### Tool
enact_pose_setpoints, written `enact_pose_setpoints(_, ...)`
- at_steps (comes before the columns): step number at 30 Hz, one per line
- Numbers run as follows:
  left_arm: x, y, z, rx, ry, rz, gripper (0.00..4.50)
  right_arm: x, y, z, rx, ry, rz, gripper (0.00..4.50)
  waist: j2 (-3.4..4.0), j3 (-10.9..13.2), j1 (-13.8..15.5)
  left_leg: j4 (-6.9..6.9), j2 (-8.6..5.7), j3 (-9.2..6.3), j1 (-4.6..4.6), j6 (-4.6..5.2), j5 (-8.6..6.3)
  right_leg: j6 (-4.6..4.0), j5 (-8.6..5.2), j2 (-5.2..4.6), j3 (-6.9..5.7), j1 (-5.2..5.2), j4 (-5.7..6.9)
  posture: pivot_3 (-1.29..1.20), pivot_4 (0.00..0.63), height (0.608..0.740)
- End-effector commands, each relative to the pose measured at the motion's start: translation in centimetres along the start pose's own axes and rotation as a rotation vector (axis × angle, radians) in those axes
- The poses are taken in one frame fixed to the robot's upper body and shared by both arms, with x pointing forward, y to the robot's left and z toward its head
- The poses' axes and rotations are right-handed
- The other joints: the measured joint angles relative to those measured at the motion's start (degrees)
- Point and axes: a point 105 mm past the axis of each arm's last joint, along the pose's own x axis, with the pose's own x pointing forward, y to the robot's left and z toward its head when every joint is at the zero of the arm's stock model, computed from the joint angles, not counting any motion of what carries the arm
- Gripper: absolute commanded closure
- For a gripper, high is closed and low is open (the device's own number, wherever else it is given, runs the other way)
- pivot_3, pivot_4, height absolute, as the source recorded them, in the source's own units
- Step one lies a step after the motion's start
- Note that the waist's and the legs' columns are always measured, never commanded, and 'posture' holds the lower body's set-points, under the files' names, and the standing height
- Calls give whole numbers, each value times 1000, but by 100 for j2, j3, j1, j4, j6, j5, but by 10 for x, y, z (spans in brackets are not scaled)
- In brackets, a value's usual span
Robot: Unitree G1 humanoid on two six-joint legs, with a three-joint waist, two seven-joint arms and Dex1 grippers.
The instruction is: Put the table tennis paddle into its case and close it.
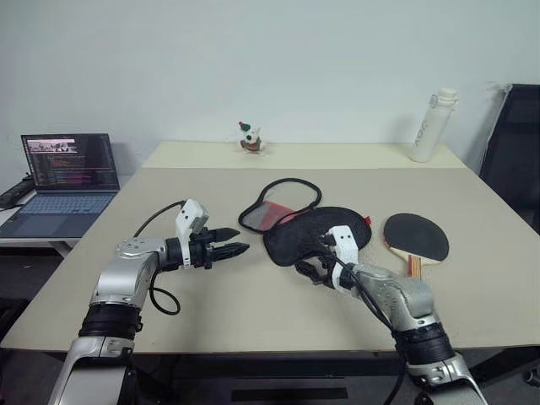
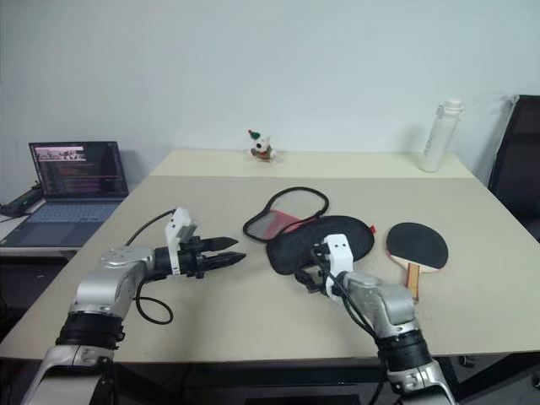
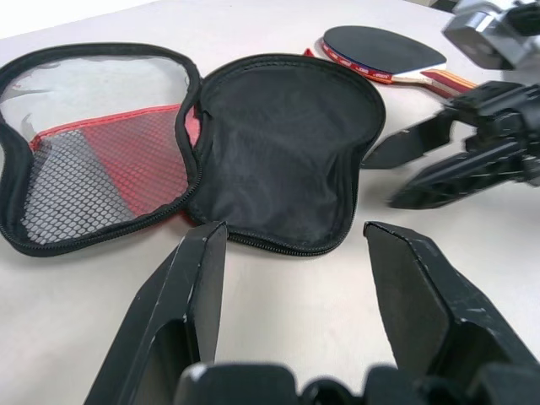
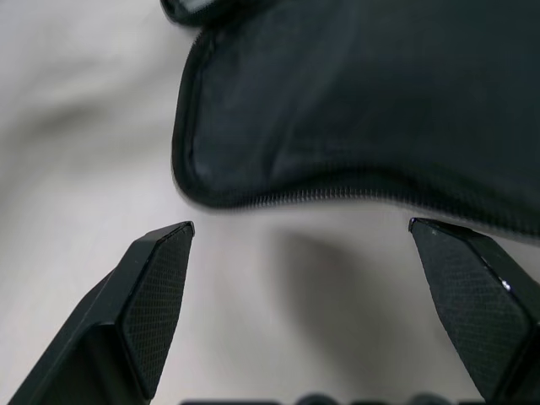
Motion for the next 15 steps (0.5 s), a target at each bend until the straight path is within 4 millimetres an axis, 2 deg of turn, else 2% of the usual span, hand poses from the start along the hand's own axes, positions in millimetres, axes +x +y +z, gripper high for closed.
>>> enact_pose_setpoints(1, -4, 0, 15, 57, -19, 7, 1720, 9, 14, 25, -27, -94, 40, 0, 0, 0, -1, 0, 0, 3, -1, 0, 0, 0, 0, 0, 4, -5, 7, 0, 150, 740)
enact_pose_setpoints(6, -3, -1, 18, 62, -19, 7, 1720, 22, 17, 43, 147, -156, 12, 0, 0, 0, -2, 0, -1, 6, -5, -1, 1, -4, 0, -2, 11, -36, 56, 0, 150, 740)
enact_pose_setpoints(11, -3, -3, 18, 71, -15, 5, 1720, 27, 9, 42, 305, -144, -32, 0, 0, 0, 1, 0, 1, 9, -10, -4, 3, -22, 8, 0, 16, -54, 73, 0, 150, 740)
enact_pose_setpoints(14, -3, -5, 17, 76, -6, 1, 1660, 28, 9, 29, 334, -89, -20, 600, 0, 0, -3, 0, -1, 17, -11, -4, 3, -23, 8, 0, 24, -56, 71, 0, 150, 740)
enact_pose_setpoints(15, -3, -6, 16, 78, -5, 0, 1660, 28, 11, 27, 334, -76, -7, 924, 0, 0, -6, -1, 0, 20, -11, -4, 3, -26, 10, 0, 28, -58, 71, 0, 150, 740)
